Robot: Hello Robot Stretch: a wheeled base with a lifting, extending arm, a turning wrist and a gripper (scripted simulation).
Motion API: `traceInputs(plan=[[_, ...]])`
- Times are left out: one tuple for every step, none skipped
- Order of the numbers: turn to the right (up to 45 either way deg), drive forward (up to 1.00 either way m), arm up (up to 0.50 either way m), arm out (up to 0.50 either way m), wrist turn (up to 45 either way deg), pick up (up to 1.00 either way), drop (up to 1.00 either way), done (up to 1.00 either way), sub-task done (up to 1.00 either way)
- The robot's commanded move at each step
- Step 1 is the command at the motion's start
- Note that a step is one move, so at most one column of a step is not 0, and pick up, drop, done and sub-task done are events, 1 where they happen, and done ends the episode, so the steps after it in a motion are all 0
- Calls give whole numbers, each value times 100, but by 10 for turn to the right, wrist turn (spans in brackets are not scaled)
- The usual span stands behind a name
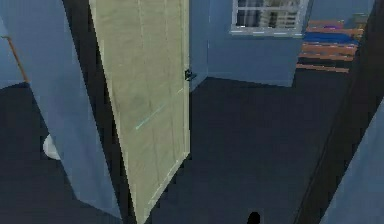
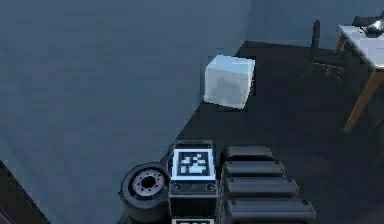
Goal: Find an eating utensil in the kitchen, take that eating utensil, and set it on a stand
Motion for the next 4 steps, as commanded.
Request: traceInputs(plan=[[60,0,0,0,0,0,0,0,0],[0,100,0,0,0,0,0,0,0],[360,0,0,0,0,0,0,0,0],[0,5,0,0,0,0,0,0,0]])
